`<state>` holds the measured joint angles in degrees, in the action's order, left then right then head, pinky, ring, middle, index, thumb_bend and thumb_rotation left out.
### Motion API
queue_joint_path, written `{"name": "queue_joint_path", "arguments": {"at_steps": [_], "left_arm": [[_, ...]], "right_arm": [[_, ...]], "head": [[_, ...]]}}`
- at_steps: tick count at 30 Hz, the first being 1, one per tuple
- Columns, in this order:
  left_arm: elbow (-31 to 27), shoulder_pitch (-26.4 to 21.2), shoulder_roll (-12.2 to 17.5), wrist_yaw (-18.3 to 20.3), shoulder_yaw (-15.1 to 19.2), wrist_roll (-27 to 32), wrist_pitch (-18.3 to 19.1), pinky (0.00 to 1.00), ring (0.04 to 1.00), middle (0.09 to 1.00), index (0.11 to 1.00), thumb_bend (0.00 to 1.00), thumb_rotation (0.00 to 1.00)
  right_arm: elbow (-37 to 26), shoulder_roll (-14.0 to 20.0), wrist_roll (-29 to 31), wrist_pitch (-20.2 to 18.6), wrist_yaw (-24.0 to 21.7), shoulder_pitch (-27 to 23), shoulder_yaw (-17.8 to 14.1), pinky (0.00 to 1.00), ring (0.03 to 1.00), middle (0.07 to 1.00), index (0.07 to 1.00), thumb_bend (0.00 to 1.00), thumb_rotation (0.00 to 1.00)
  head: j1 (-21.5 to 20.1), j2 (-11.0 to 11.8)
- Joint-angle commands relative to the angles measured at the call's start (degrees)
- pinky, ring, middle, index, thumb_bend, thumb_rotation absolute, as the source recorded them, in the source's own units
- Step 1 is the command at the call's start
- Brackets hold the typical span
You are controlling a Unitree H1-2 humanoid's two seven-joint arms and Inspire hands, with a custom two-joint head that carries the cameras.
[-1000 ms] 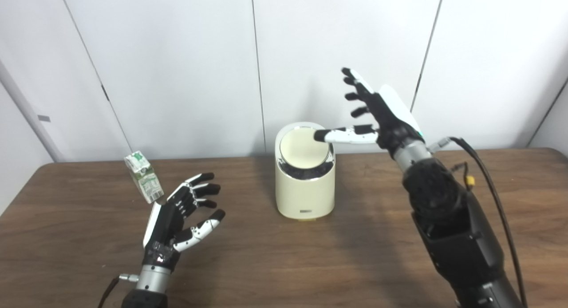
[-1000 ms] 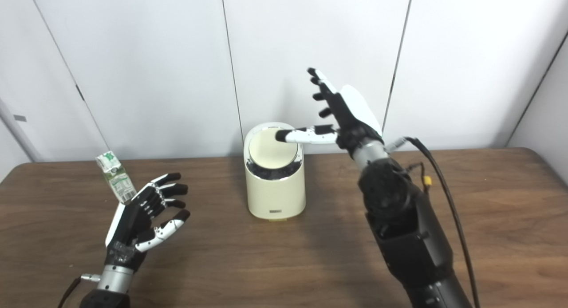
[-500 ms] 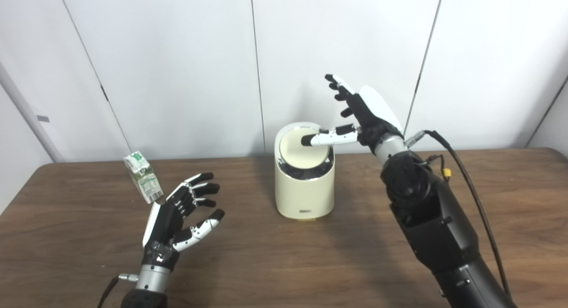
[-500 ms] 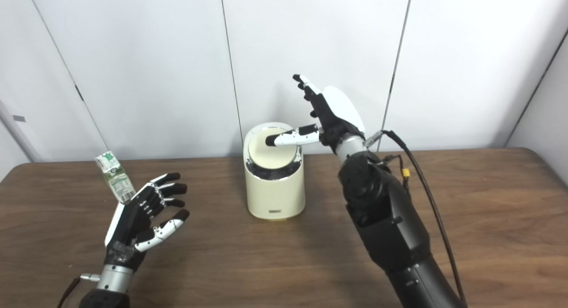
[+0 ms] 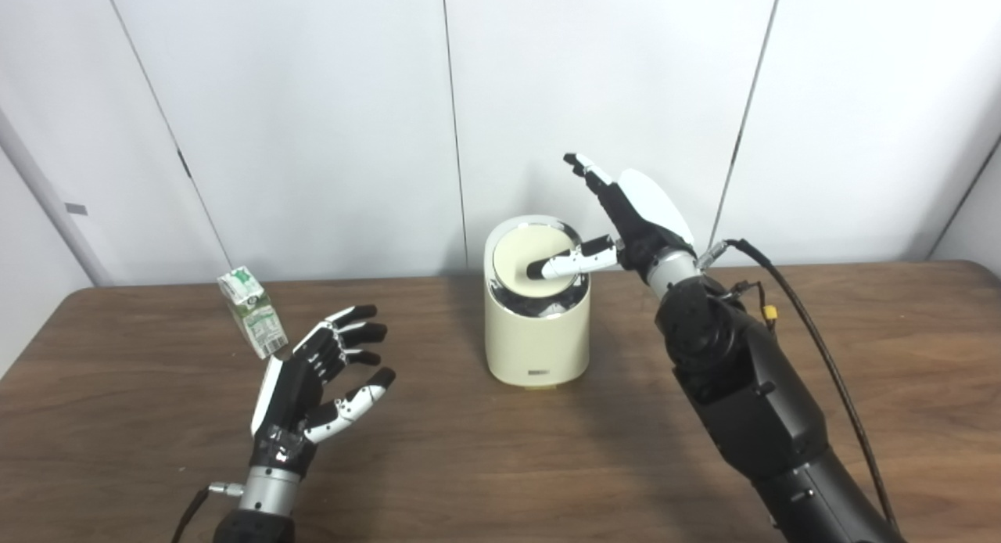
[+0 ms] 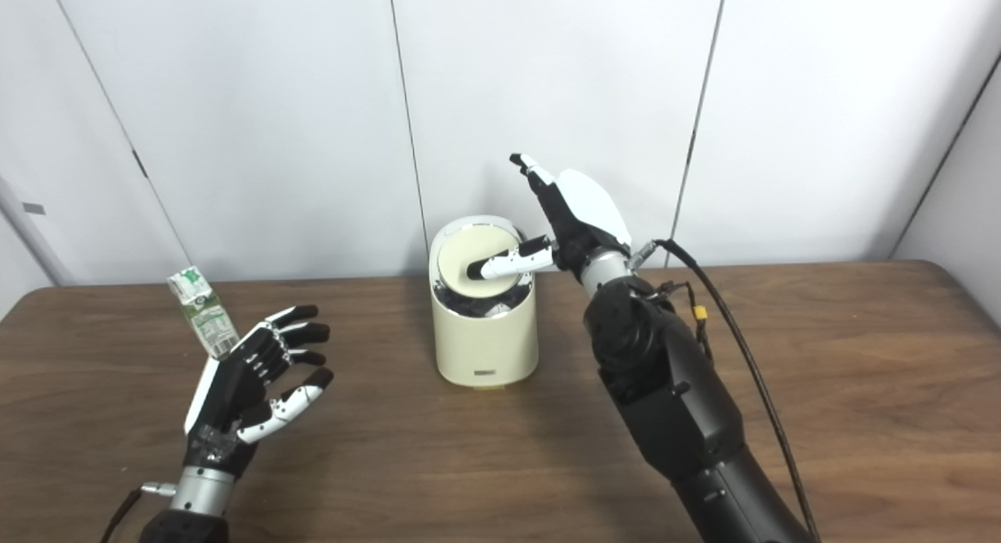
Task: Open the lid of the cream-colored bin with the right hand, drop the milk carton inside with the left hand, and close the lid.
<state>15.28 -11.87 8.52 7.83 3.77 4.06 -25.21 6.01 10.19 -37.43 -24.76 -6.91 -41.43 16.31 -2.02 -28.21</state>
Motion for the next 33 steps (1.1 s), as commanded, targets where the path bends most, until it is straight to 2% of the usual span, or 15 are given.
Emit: {"name": "queue_joint_path", "arguments": {"at_steps": [1, 15, 20, 24, 27, 33], "left_arm": [[3.57, 4.28, -1.39, -0.36, -0.80, -0.22, -0.77, 0.61, 0.727, 0.705, 0.788, 0.53, 0.04], [2.30, 4.65, -1.38, -0.13, -0.87, 0.34, 0.17, 0.62, 0.725, 0.707, 0.784, 0.53, 0.03], [1.90, 4.82, -1.23, -0.35, -0.93, -0.36, 0.17, 0.62, 0.720, 0.706, 0.785, 0.54, 0.07], [1.22, 5.11, -1.34, -0.40, -1.03, -0.38, 0.54, 0.61, 0.721, 0.703, 0.786, 0.56, 0.10], [0.65, 5.31, -1.43, -0.63, -1.03, -0.60, 0.92, 0.61, 0.720, 0.704, 0.786, 0.57, 0.11], [-0.22, 5.54, -1.42, -0.68, -1.18, -0.93, 1.36, 0.60, 0.718, 0.706, 0.782, 0.55, 0.07]], "right_arm": [[-1.16, 0.32, -1.11, 0.61, 0.66, -3.95, -0.08, 0.80, 0.887, 0.921, 0.953, 0.89, 0.35], [0.42, 0.49, -2.36, 0.88, 1.82, -3.29, -0.43, 0.64, 0.818, 0.899, 0.931, 0.92, 0.31], [1.91, 0.63, -3.36, 1.21, 2.51, -3.39, 0.23, 0.65, 0.830, 0.897, 0.925, 0.91, 0.28], [3.45, 0.93, -5.94, 1.81, 3.58, -3.83, 2.23, 0.64, 0.819, 0.885, 0.917, 0.91, 0.30], [3.76, 0.76, -6.45, 1.30, 3.07, -4.13, 2.90, 0.67, 0.837, 0.897, 0.925, 0.90, 0.30], [3.53, 0.88, -7.24, 1.09, 2.94, -4.15, 3.67, 0.70, 0.839, 0.903, 0.926, 0.90, 0.29]], "head": [[0.03, -0.15], [-0.03, -0.83], [-0.07, -1.28], [0.05, -1.63], [0.21, -1.82], [0.88, -2.31]]}}
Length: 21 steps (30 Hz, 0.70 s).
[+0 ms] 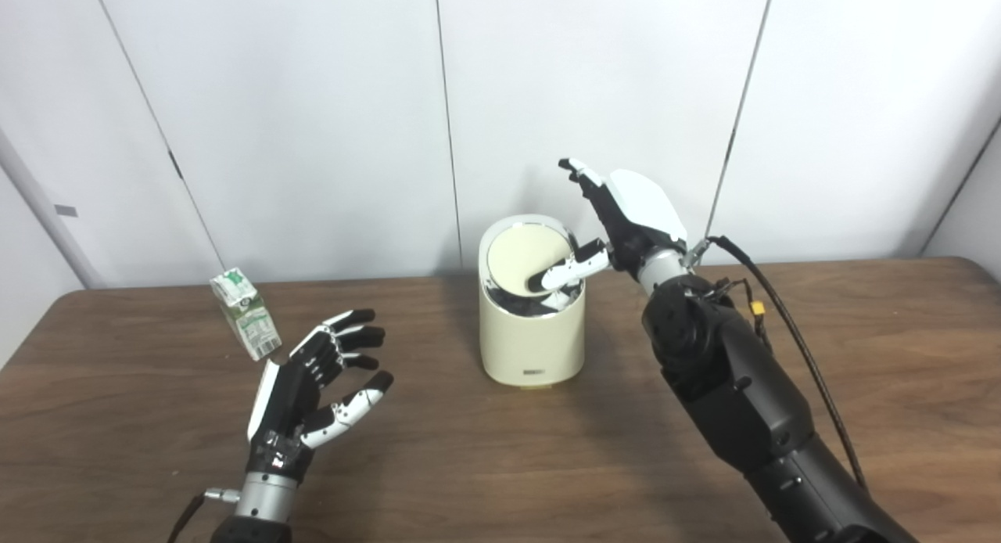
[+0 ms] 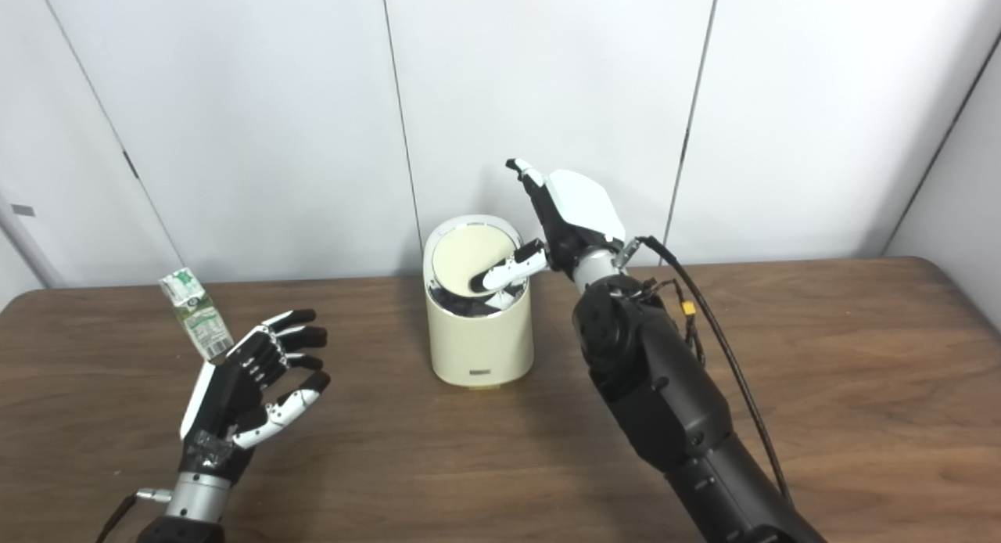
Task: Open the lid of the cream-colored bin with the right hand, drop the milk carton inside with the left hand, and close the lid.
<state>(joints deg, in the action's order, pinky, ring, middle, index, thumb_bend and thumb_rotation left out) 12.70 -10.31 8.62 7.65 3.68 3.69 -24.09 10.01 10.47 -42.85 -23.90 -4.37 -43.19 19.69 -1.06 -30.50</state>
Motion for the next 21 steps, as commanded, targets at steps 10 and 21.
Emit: {"name": "queue_joint_path", "arguments": {"at_steps": [10, 21], "left_arm": [[1.82, 4.13, -1.79, -0.34, -1.27, -0.35, 0.57, 0.59, 0.716, 0.700, 0.781, 0.57, 0.12], [1.53, 4.11, -1.73, -0.05, -1.23, -0.03, 1.05, 0.59, 0.710, 0.697, 0.778, 0.56, 0.08]], "right_arm": [[-2.10, 2.18, -7.41, -0.70, -0.96, -2.35, 3.28, 0.67, 0.823, 0.899, 0.915, 0.92, 0.30], [-9.25, 1.93, -2.96, 0.14, -2.81, -0.52, -1.77, 0.66, 0.839, 0.894, 0.915, 0.87, 0.32]], "head": [[0.50, -0.73], [0.33, -1.10]]}}
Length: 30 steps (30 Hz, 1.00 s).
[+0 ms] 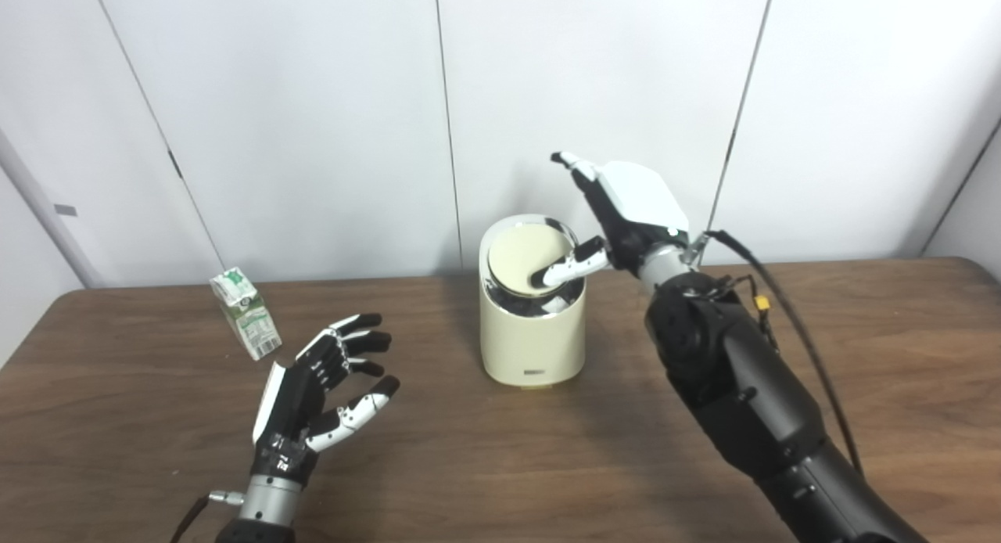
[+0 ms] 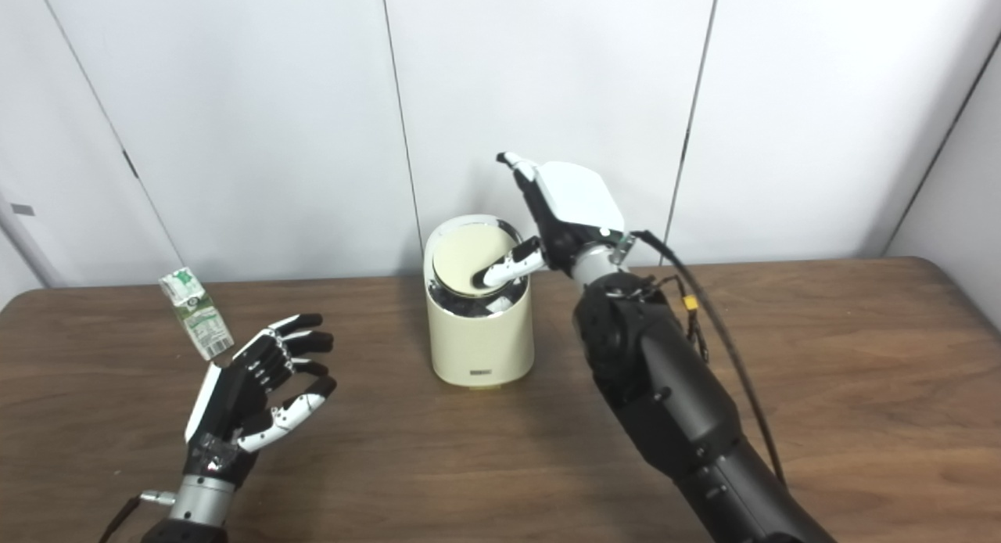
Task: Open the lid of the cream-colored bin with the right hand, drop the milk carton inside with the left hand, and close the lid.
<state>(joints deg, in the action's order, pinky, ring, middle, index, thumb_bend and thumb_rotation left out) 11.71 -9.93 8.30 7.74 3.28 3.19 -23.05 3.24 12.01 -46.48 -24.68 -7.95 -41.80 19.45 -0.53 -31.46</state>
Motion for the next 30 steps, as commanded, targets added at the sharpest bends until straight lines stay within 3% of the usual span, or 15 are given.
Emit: {"name": "queue_joint_path", "arguments": {"at_steps": [1, 5, 7, 10, 13, 16, 18, 21, 26, 30], "left_arm": [[2.57, 3.71, -1.37, 0.01, -0.85, 0.67, 0.06, 0.59, 0.710, 0.697, 0.778, 0.56, 0.08], [2.63, 3.65, -1.36, 0.25, -0.80, 1.05, 0.25, 0.60, 0.720, 0.698, 0.779, 0.55, 0.06], [2.81, 3.61, -1.30, 0.34, -0.83, 0.96, -0.08, 0.59, 0.723, 0.698, 0.780, 0.56, 0.10], [2.95, 3.56, -1.27, 0.21, -0.85, 0.61, -0.22, 0.59, 0.721, 0.698, 0.779, 0.57, 0.11], [2.83, 3.58, -1.28, 0.25, -0.89, 0.69, -0.07, 0.60, 0.721, 0.696, 0.777, 0.57, 0.10], [3.02, 3.49, -1.27, 0.18, -0.88, 0.61, -0.05, 0.60, 0.723, 0.696, 0.780, 0.57, 0.11], [3.41, 3.36, -1.23, 0.18, -0.83, 0.65, -0.34, 0.60, 0.724, 0.695, 0.779, 0.56, 0.10], [3.85, 3.22, -1.12, 0.44, -0.77, 1.03, -0.76, 0.60, 0.727, 0.697, 0.780, 0.56, 0.09], [4.35, 3.01, -0.76, -0.32, -0.74, -0.64, -1.69, 0.58, 0.715, 0.698, 0.776, 0.58, 0.13], [4.82, 2.84, -0.69, -0.41, -0.79, -1.14, -2.19, 0.57, 0.703, 0.706, 0.776, 0.58, 0.13]], "right_arm": [[-3.23, 0.34, 1.27, 0.92, 0.62, -1.74, -2.12, 0.66, 0.840, 0.894, 0.915, 0.87, 0.32], [-7.34, 0.72, 1.28, -0.90, -1.18, -1.06, -3.53, 0.63, 0.820, 0.893, 0.916, 0.83, 0.36], [-9.60, 1.01, 1.54, -1.61, -2.37, -0.38, -4.43, 0.61, 0.806, 0.895, 0.921, 0.81, 0.38], [-12.76, 0.52, 3.65, -1.86, -3.27, 1.16, -7.06, 0.62, 0.806, 0.902, 0.919, 0.80, 0.34], [-14.34, -0.22, 9.12, 1.19, -1.67, 3.06, -10.46, 0.61, 0.810, 0.912, 0.907, 0.81, 0.25], [-17.17, 1.13, 9.98, 2.56, -1.16, 5.78, -11.60, 0.61, 0.809, 0.910, 0.917, 0.83, 0.30], [-19.84, 1.98, 10.09, 2.76, -1.17, 8.17, -12.20, 0.66, 0.835, 0.898, 0.921, 0.82, 0.35], [-22.04, 2.44, 12.46, 4.63, -0.65, 11.22, -13.59, 0.69, 0.848, 0.896, 0.917, 0.81, 0.35], [-22.05, 3.15, 20.71, 12.07, 0.06, 17.26, -16.08, 0.75, 0.887, 0.924, 0.924, 0.81, 0.30], [-20.48, 3.55, 23.48, 15.84, 0.60, 21.82, -16.85, 0.80, 0.897, 0.959, 0.935, 0.83, 0.32]], "head": [[-0.21, -0.13], [-0.27, -0.17], [-0.22, -0.24], [-0.17, -0.23], [-0.25, -0.32], [-0.21, -0.12], [-0.20, 0.00], [-0.08, 0.18], [0.16, 0.71], [1.21, 1.20]]}}
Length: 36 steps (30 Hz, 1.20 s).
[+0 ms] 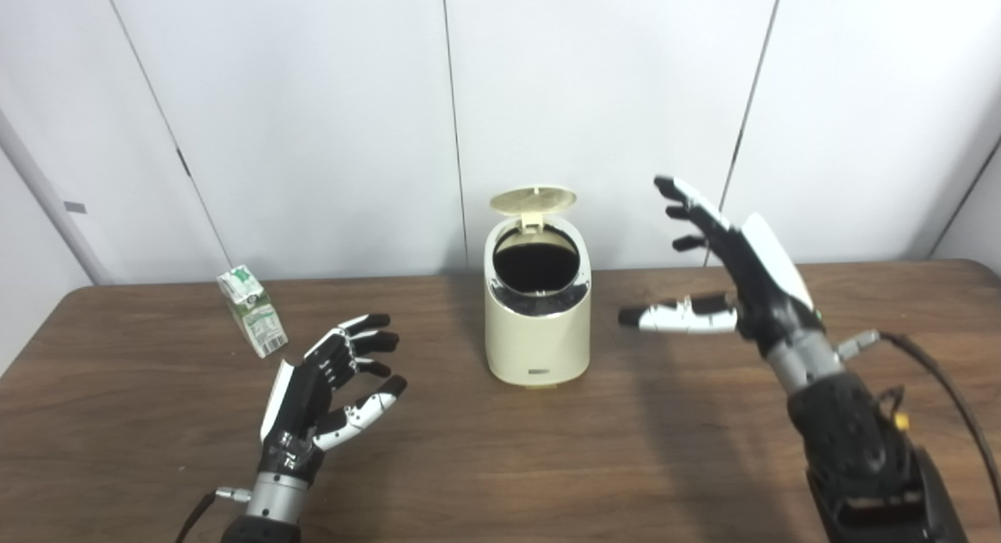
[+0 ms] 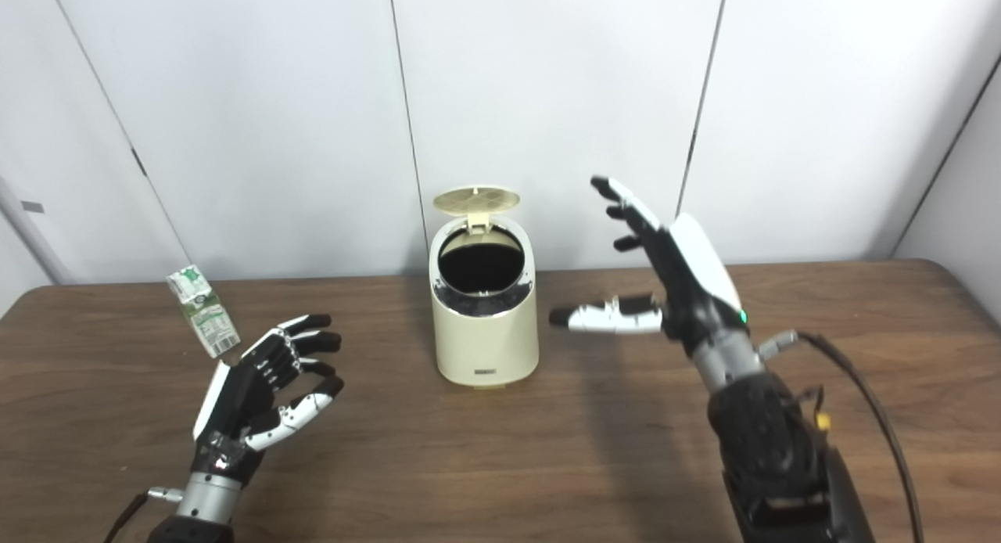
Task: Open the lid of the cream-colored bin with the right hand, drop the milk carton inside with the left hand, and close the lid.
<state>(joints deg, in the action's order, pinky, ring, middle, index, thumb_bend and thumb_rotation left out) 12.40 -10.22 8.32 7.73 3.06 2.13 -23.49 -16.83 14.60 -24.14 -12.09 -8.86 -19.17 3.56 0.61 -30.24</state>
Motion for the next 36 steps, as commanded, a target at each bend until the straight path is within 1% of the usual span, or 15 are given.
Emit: {"name": "queue_joint_path", "arguments": {"at_steps": [1, 3, 4, 7, 9, 12, 14, 17, 19, 22, 25, 28, 31, 34, 36], "left_arm": [[4.32, 3.07, -0.78, -0.47, -0.58, -0.18, -1.82, 0.57, 0.699, 0.708, 0.776, 0.58, 0.12], [4.51, 3.04, -0.92, -0.54, -0.62, -0.21, -1.65, 0.56, 0.684, 0.715, 0.779, 0.59, 0.12], [4.39, 3.13, -1.08, -0.68, -0.68, -0.36, -1.52, 0.56, 0.681, 0.717, 0.781, 0.60, 0.13], [3.27, 3.62, -1.57, -1.53, -1.02, -1.92, -1.58, 0.56, 0.679, 0.726, 0.785, 0.61, 0.13], [2.36, 3.95, -1.81, -2.30, -1.47, -3.77, -2.55, 0.57, 0.684, 0.733, 0.785, 0.59, 0.06], [-0.35, 4.61, -2.45, -2.82, -2.07, -5.08, -3.25, 0.57, 0.681, 0.738, 0.783, 0.59, 0.01], [-3.11, 5.15, -3.08, -3.81, -2.03, -6.16, -3.16, 0.56, 0.681, 0.751, 0.784, 0.60, 0.00], [-7.09, 5.72, -3.10, -5.00, -1.49, -7.60, -2.34, 0.57, 0.686, 0.768, 0.793, 0.61, 0.00], [-9.18, 5.76, -2.37, -5.40, -0.74, -8.16, -1.95, 0.56, 0.681, 0.765, 0.792, 0.66, 0.04], [-11.42, 5.43, -0.66, -5.62, 0.59, -8.39, -1.36, 0.56, 0.682, 0.765, 0.796, 0.70, 0.07], [-12.48, 4.79, 0.86, -6.52, 2.10, -9.93, -1.97, 0.56, 0.690, 0.757, 0.789, 0.72, 0.03], [-13.45, 3.81, 3.06, -7.19, 3.73, -11.00, -1.71, 0.55, 0.698, 0.759, 0.790, 0.74, 0.02], [-14.23, 2.69, 5.19, -7.61, 5.30, -11.36, -1.08, 0.54, 0.694, 0.754, 0.787, 0.76, 0.01], [-14.83, 1.51, 7.35, -7.93, 6.99, -10.99, 0.42, 0.55, 0.698, 0.754, 0.787, 0.79, 0.02], [-15.66, 0.73, 8.73, -8.01, 8.07, -11.29, 2.14, 0.53, 0.690, 0.755, 0.783, 0.79, 0.01]], "right_arm": [[0.43, 0.83, 2.95, 4.90, 1.49, 0.31, -1.35, 0.81, 0.897, 0.964, 0.938, 0.84, 0.32], [1.65, 0.63, 5.27, 7.07, 1.47, 1.76, -1.84, 0.86, 0.923, 0.969, 0.949, 0.84, 0.30], [2.39, 0.63, 5.60, 8.22, 1.77, 2.63, -1.99, 0.87, 0.932, 0.968, 0.953, 0.84, 0.29], [3.91, 0.91, 5.28, 10.41, 2.64, 4.66, -2.20, 0.84, 0.923, 0.948, 0.956, 0.84, 0.27], [4.68, 1.26, 5.07, 11.43, 2.89, 5.75, -2.37, 0.83, 0.919, 0.954, 0.962, 0.83, 0.25], [5.46, 1.71, 5.18, 12.04, 3.11, 7.12, -2.78, 0.86, 0.921, 0.961, 0.970, 0.82, 0.21], [5.72, 1.69, 4.95, 11.60, 3.39, 8.03, -3.17, 0.85, 0.917, 0.966, 0.973, 0.82, 0.19], [4.28, 1.18, 5.72, 8.10, 2.61, 8.89, -3.84, 0.87, 0.926, 0.969, 0.972, 0.82, 0.13], [3.24, 1.03, 6.17, 6.39, 2.14, 9.11, -4.06, 0.88, 0.932, 0.972, 0.971, 0.82, 0.09], [3.37, 1.60, 6.47, 6.79, 2.06, 9.02, -3.97, 0.84, 0.929, 0.967, 0.969, 0.82, 0.19], [3.66, 1.89, 6.20, 7.23, 2.30, 8.87, -3.95, 0.78, 0.911, 0.960, 0.959, 0.85, 0.29], [3.49, 1.98, 5.65, 6.94, 2.51, 8.70, -3.87, 0.72, 0.889, 0.948, 0.947, 0.83, 0.28], [3.35, 2.10, 6.08, 6.37, 2.09, 8.52, -3.90, 0.70, 0.884, 0.939, 0.943, 0.82, 0.28], [4.05, 2.29, 6.05, 6.94, 2.28, 8.21, -3.94, 0.66, 0.870, 0.929, 0.932, 0.84, 0.30], [4.60, 2.41, 5.71, 7.54, 2.63, 7.96, -3.92, 0.63, 0.851, 0.918, 0.922, 0.86, 0.33]], "head": [[0.89, 0.35], [1.79, 0.84], [3.64, 1.92], [6.61, 3.29], [8.70, 4.33], [11.41, 5.67], [12.95, 6.43], [15.05, 7.46], [15.90, 7.86], [17.00, 8.34], [17.46, 8.53], [17.67, 8.50], [18.03, 8.67], [18.49, 8.65], [18.77, 8.63]]}}
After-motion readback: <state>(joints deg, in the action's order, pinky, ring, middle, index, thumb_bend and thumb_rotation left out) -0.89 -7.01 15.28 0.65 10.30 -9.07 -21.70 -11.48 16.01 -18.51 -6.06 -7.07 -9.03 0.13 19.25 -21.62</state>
